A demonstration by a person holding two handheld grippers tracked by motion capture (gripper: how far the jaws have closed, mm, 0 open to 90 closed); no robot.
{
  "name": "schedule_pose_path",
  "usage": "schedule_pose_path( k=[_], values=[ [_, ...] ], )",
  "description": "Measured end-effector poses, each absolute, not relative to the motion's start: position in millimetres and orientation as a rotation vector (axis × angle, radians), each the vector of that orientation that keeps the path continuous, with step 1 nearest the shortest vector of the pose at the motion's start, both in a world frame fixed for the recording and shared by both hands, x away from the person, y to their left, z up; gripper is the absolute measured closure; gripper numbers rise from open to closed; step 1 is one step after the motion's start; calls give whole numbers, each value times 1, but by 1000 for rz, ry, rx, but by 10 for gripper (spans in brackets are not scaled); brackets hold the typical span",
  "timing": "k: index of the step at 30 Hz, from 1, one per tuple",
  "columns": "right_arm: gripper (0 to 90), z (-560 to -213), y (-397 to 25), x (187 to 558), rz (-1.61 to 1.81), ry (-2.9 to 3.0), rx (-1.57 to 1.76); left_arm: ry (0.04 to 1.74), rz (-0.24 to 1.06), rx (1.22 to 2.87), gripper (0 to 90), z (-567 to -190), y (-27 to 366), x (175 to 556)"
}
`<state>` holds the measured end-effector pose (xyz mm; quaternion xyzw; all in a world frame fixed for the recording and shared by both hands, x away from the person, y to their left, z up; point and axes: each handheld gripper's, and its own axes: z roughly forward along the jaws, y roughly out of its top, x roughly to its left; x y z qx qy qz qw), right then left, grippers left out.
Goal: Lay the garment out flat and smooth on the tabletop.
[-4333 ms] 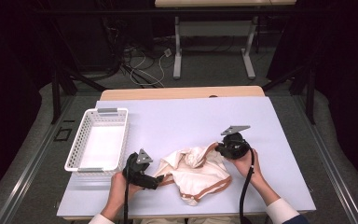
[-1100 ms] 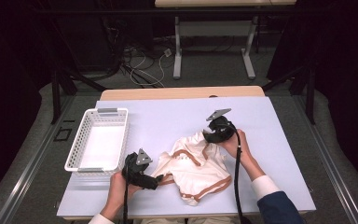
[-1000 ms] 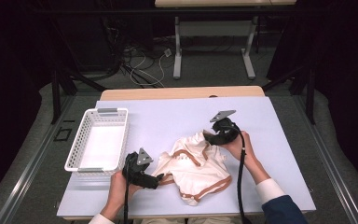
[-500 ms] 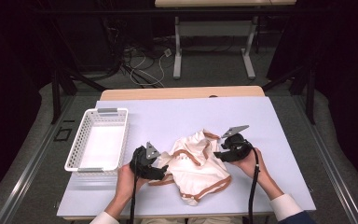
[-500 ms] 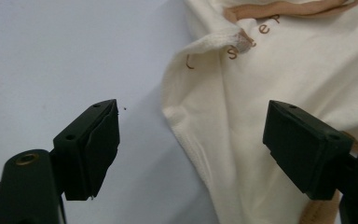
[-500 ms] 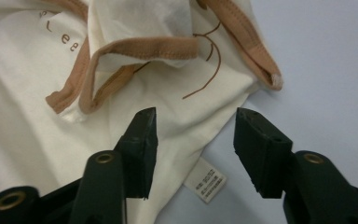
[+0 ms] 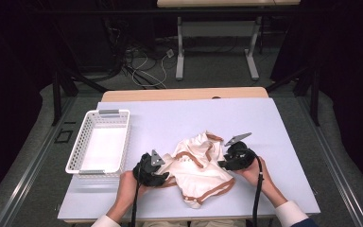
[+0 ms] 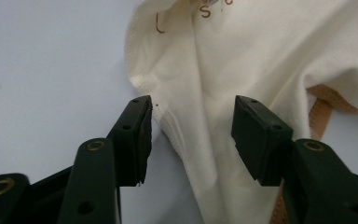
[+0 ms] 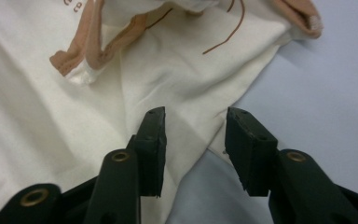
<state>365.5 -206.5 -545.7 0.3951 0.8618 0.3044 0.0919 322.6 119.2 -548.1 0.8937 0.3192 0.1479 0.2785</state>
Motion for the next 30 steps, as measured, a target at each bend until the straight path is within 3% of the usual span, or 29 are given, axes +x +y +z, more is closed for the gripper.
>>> schedule_pose_path(
  k=[4, 9, 15, 30],
  values=[
    [708, -544, -206, 364, 838, 2575, 1118, 817, 417, 2424, 583, -547, 120, 320],
    [866, -546, -205, 361, 887, 2571, 1118, 831, 304, 2387, 757, -549, 124, 322],
    [889, -546, -205, 359, 891, 2576, 1083, 843, 255, 2351, 847, -550, 133, 325],
    [891, -539, -206, 340, 884, 2581, 1030, 824, 258, 2417, 874, -545, 134, 305]
  ],
)
